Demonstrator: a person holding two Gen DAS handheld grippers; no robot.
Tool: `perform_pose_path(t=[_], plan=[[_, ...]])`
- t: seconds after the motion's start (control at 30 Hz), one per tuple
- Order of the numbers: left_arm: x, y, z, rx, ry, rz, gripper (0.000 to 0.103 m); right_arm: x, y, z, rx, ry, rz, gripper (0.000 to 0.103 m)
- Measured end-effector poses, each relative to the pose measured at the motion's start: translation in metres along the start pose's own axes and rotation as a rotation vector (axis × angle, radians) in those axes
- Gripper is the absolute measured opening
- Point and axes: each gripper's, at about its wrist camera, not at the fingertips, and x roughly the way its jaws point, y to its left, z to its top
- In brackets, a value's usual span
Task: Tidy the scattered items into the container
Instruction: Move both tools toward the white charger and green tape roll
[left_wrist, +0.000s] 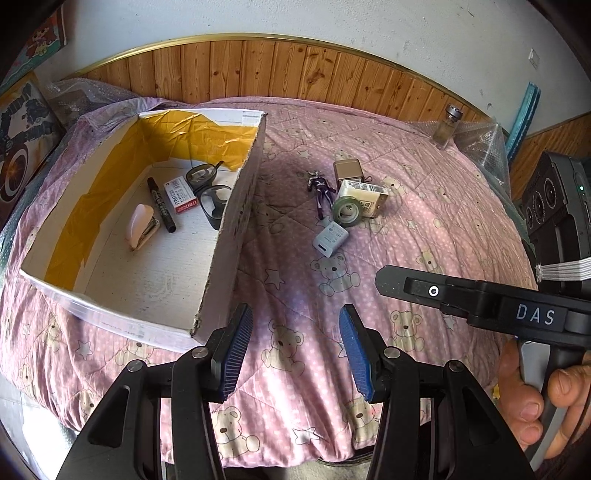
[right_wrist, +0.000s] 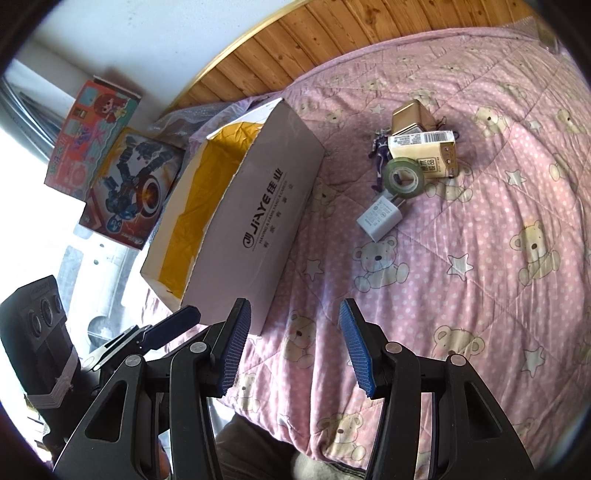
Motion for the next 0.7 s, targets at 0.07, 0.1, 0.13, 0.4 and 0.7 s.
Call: perform_pose_path(t=[0.07, 0.1, 0.13, 0.4, 0.7], plan=[[0.006, -0.002, 0.002, 0.006, 0.011, -0.012, 0.051, 0.002, -0.005, 0.002, 0.012, 0.002, -0.003, 0.055], [0.009, -0.004, 0.003, 0.009, 0.017, -0.017, 0.051, 0.003, -0.008, 0.004, 0.017, 0.004, -0.005, 0.055], [0.013, -0.005, 0.004, 0.012, 0.023, -0.021, 0.051, 0.004, -0.010, 0.005, 0.022, 0.004, -0.006, 0.055], [0.047, -0.009, 0.014, 0.015, 0.090, -0.062, 0.051, 0.009, -0.032, 0.021, 0.070, 0.002, -0.020, 0.055], [0.088, -0.012, 0.030, 0.006, 0.156, -0.113, 0.051, 0.022, -0.057, 0.045, 0.117, 0.010, -0.055, 0.055]])
